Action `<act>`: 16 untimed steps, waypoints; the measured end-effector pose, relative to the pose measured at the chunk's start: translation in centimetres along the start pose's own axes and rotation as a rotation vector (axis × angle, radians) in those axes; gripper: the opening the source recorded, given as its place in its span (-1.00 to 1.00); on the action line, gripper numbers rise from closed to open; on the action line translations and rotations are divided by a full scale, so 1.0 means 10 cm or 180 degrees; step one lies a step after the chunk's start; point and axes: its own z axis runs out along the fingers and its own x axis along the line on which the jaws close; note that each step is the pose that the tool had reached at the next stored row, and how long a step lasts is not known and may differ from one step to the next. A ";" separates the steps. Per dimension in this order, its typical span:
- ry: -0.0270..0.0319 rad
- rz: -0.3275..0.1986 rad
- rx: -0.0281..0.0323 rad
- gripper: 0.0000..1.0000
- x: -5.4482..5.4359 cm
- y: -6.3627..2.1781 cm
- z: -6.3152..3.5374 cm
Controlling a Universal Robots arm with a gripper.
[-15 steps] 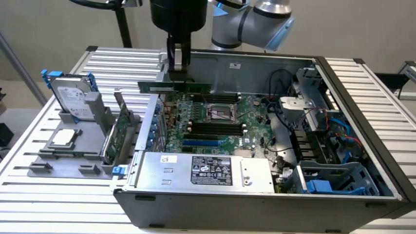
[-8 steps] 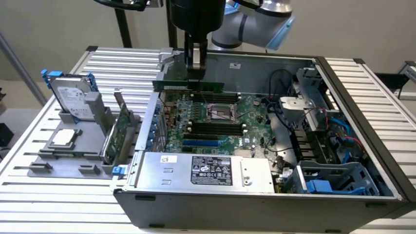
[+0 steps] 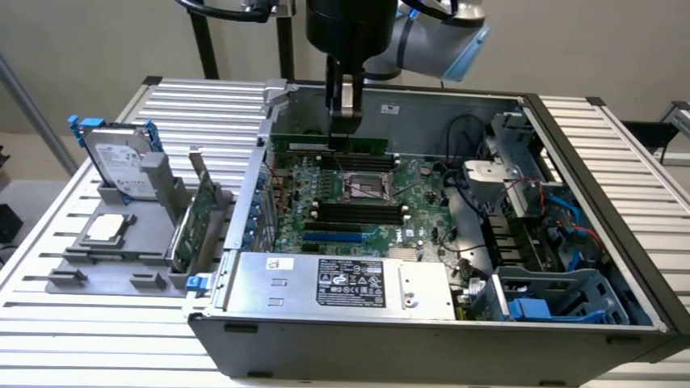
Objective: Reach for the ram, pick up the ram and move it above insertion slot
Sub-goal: 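Pick up the ram and move it above insertion slot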
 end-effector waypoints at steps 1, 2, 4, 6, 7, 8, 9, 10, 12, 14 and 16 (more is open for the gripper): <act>0.0000 0.0008 0.0001 -0.73 0.00 -0.016 0.003; 0.0000 0.0014 0.0001 -0.73 -0.01 -0.032 0.006; -0.0001 0.0022 0.0001 -0.73 -0.01 -0.069 0.014; -0.0001 0.0027 0.0002 -0.73 -0.02 -0.108 0.021; -0.0001 0.0030 0.0002 -0.73 -0.03 -0.129 0.025; -0.0001 0.0032 0.0002 -0.73 -0.03 -0.148 0.029; -0.0001 0.0035 0.0002 -0.73 -0.04 -0.168 0.033; -0.0001 0.0038 0.0003 -0.73 -0.04 -0.187 0.037; -0.0001 0.0043 0.0003 -0.73 -0.05 -0.228 0.045; -0.0002 0.0048 0.0003 -0.73 -0.06 -0.279 0.054; -0.0002 0.0053 0.0003 -0.73 -0.06 -0.333 0.062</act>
